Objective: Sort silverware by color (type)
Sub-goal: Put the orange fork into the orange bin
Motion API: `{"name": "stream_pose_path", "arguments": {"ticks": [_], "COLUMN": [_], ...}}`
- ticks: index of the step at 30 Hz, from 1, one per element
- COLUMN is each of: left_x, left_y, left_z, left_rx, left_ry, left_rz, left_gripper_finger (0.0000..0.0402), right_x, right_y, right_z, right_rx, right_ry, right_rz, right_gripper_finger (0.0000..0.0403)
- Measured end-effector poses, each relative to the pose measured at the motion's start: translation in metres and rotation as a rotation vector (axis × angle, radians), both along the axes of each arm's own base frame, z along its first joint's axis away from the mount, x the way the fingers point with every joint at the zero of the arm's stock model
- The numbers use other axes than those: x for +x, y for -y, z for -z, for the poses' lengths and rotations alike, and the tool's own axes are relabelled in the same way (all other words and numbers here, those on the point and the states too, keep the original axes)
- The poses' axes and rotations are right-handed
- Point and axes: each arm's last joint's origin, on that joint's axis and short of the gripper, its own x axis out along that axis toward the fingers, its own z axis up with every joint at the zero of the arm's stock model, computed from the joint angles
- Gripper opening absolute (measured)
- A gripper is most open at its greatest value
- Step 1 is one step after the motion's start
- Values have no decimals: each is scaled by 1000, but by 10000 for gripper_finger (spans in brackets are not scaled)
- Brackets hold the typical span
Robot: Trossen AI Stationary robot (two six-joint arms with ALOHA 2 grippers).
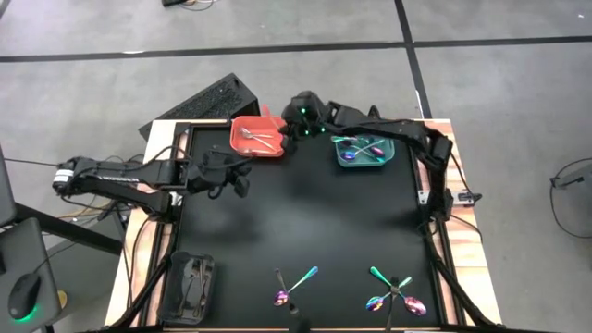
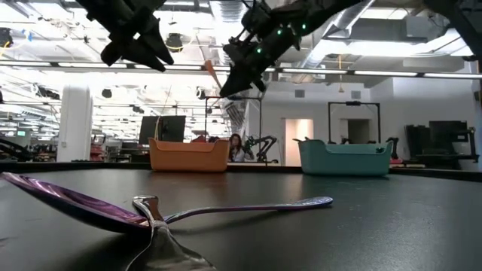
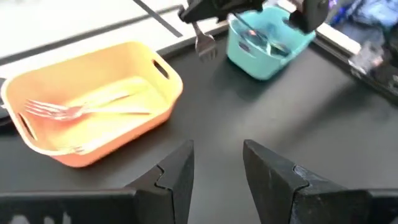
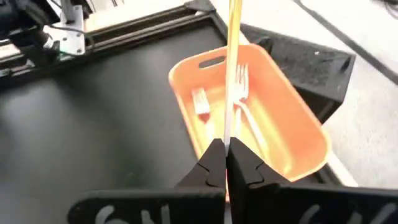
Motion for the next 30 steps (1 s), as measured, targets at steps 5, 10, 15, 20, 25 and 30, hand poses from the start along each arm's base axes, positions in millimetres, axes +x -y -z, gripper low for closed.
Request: {"name": "stream_pose_path", "arguments": {"ticks": [5,10,15,20,25,30], "left_x": [-2,-2,-2,-2,-2,-2], "left_y": [-8,-12,-12,-12,-11,-11], "left_z": [-3,-2,-2,-2,-1,-1], "left_rx": [-6,-43,-86,-125,-145,-153], "left_ry": [31,57,86,110,121,118], "left_rz": [-43,-83,-104,-128,-135,-135], "left_gripper_finger": [125,125,125,125,125,125], "right_x": [5,26,44,51,51,50], "right_y": [26,44,58,67,66,65], "right_z": [9,35,33,33,31,35], "right_rx": [-77,-81,-124,-133,-102,-45], "right_ry": [48,-11,-13,-62,-77,-94], "right_rz": [-34,-107,-97,-116,-105,-77], "right_gripper_finger": [8,8,8,9,30,85]}}
